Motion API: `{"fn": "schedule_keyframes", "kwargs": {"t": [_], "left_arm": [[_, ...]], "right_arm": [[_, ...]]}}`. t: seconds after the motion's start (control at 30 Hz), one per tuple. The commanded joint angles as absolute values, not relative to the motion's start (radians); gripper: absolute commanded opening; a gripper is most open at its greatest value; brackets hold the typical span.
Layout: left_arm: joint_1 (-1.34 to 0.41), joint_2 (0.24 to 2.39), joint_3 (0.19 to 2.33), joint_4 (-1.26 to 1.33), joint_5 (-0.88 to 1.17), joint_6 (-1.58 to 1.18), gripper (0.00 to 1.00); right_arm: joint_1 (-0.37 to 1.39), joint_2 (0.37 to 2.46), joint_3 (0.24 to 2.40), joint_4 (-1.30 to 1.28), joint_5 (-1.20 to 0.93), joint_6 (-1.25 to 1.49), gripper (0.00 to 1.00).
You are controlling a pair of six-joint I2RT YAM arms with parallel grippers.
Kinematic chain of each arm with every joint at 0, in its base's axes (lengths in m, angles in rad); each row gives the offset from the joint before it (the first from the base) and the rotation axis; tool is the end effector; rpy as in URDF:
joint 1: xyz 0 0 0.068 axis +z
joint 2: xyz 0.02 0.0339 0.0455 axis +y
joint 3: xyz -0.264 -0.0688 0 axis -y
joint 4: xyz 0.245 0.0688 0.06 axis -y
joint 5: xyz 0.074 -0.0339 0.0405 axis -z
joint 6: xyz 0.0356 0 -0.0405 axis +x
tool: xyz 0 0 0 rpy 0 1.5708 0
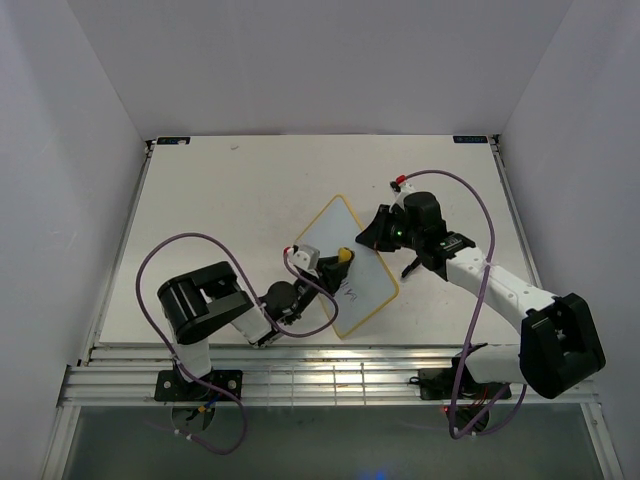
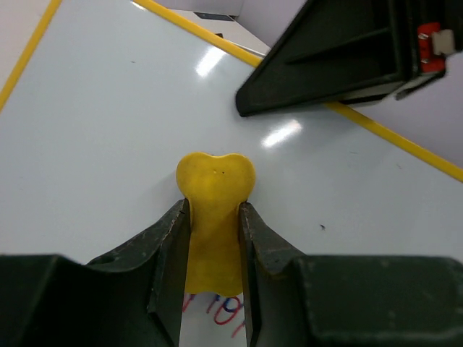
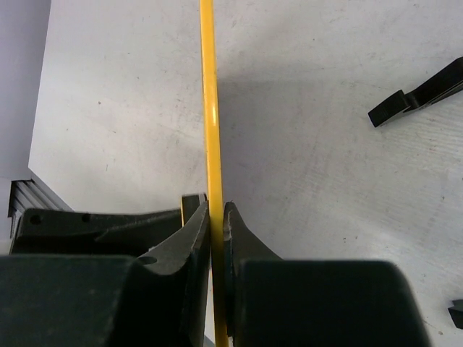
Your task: Erase the whiteboard
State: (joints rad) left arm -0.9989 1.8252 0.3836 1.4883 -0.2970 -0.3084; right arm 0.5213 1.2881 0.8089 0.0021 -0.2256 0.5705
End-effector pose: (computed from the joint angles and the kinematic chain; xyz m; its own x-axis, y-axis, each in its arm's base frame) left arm 0.1632 -0.2344 0.1388 -0.1720 -0.2691 -0.9476 0.6230 0.7154 -0.3162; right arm 0.2458 0.1503 0.2574 -0.6903 0.2105 -0.6922 -0.3385 0.7516 0.5662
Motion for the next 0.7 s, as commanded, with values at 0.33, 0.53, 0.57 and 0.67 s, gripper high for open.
{"fn": "schedule_keyframes", "kwargs": {"t": [0.33,0.53,0.57,0.67], "left_arm": [[-1.115,1.773,0.356,1.223,-0.262,-0.331,0.01],[-1.001,1.543,0.307,1.052,-0.333,-0.391,0.01],[-0.983,1.519,0.292,1.04,-0.333,-0.405,0.01],[-0.916,1.471,0.27,1.034,-0.316,-0.411,0.01]], "right_arm": [[0.502,1.316,0.853,0.055,-0.356,0.597,0.08],[0.489,1.304,0.825,0.055,-0.354,0.583,0.08],[0.488,1.304,0.822,0.055,-0.356,0.583,0.08],[0.485,1.304,0.821,0.057,-0.374,0.581,0.08]]}}
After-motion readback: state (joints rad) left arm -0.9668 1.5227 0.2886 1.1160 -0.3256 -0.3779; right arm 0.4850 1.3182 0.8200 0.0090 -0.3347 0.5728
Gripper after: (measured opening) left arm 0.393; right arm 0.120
